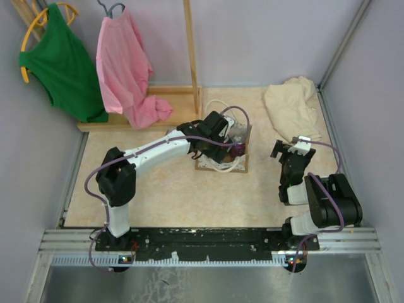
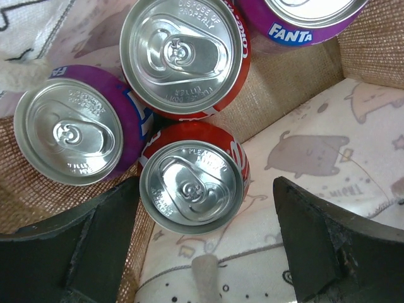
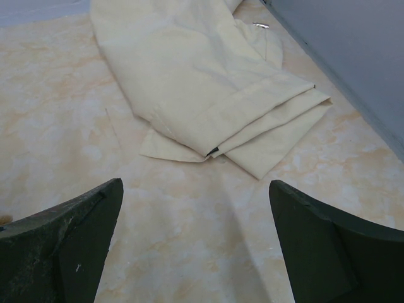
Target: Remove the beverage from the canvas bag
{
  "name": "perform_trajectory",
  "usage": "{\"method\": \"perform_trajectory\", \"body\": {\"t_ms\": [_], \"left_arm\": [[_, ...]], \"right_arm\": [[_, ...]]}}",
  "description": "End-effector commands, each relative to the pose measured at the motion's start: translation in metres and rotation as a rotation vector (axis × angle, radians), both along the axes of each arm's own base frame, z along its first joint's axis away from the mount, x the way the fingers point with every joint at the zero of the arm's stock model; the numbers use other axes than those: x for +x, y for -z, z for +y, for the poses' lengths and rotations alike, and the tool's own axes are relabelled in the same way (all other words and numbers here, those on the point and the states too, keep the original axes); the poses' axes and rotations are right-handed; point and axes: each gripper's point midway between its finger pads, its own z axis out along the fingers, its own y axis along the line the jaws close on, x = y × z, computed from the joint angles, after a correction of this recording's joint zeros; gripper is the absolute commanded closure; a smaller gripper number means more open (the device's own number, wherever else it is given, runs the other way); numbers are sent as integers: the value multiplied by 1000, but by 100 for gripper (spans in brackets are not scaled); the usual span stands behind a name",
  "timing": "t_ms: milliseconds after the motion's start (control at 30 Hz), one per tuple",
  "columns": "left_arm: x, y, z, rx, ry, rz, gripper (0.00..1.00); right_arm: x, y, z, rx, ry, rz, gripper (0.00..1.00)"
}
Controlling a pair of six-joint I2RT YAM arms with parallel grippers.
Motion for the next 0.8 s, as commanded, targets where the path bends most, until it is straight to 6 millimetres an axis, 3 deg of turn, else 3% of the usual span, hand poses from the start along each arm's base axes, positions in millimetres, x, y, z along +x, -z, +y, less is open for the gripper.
{"method": "perform_trajectory", "body": {"t_ms": [0,200,567,700,767], "left_arm": [[-3,13,5,34,-19,43,9],[5,12,-1,16,-23,18,11],[8,36,2,62,-30,52,12],[10,43,4,74,-34,60,16],[10,47,5,77,-32,72,23]], "right_arm": [[5,-14,0,-8,8,-51,1],[5,-15,0,-7,8,-52,1],[5,-14,0,-8,8,-51,1],[5,-14,0,-8,8,-51,1],[5,-14,0,-9,8,-51,1]]}}
